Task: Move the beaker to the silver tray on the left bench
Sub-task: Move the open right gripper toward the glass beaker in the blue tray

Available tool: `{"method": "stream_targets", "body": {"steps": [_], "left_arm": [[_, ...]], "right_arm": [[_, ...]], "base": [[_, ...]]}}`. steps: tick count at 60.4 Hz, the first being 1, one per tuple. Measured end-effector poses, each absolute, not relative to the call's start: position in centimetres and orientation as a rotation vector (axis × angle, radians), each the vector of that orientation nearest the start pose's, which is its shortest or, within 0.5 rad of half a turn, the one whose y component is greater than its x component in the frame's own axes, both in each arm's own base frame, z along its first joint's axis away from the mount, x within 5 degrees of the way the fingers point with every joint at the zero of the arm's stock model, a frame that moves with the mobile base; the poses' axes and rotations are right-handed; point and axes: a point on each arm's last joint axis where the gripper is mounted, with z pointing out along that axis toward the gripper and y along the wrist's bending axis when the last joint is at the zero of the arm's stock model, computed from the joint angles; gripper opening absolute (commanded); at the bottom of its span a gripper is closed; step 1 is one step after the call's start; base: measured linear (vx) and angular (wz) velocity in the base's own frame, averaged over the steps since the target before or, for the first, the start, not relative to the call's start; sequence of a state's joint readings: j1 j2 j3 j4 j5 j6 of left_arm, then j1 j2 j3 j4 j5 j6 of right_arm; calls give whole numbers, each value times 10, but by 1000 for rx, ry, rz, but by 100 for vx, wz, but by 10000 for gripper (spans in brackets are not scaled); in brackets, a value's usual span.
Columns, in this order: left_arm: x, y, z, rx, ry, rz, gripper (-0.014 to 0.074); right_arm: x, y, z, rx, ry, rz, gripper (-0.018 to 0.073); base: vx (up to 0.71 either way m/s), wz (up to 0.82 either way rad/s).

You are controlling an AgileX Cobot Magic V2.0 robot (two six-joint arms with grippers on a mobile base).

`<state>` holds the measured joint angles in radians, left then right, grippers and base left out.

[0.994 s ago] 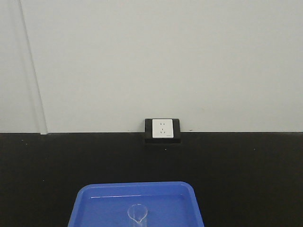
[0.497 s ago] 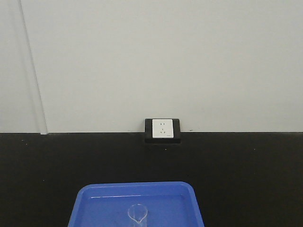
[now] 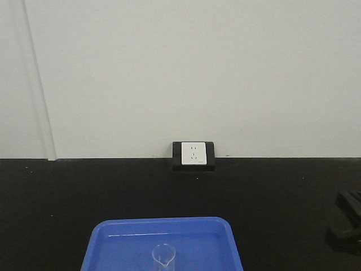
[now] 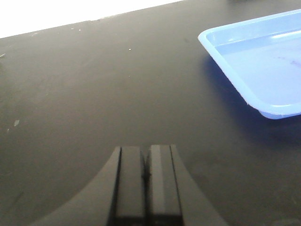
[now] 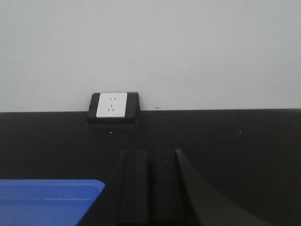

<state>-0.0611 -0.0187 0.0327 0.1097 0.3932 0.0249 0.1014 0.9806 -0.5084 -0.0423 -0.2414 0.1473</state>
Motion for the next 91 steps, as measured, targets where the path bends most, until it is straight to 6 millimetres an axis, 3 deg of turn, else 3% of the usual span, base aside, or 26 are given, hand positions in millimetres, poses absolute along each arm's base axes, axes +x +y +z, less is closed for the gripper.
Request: {"method": "stream_targets", "body": {"steps": [11,25,34,55,91], "left_arm": [[52,1,168,148,1883,84,1],[52,1,168,148,1883,84,1],[52,1,168,148,1883,84,1],[52,1,168,148,1883,84,1],[52,1,168,148,1883,84,1]], "right_arm": [[215,23,280,-3,1774,159,164],[219,23,274,-4,1798,157,561],[220,23,274,-5,1787,157,729],[220,23,275,-3,1782,160,666],[219,23,274,-2,1798,159,398]], "base": [[0,-1],[0,0],[0,0],[0,0],[0,0]]}}
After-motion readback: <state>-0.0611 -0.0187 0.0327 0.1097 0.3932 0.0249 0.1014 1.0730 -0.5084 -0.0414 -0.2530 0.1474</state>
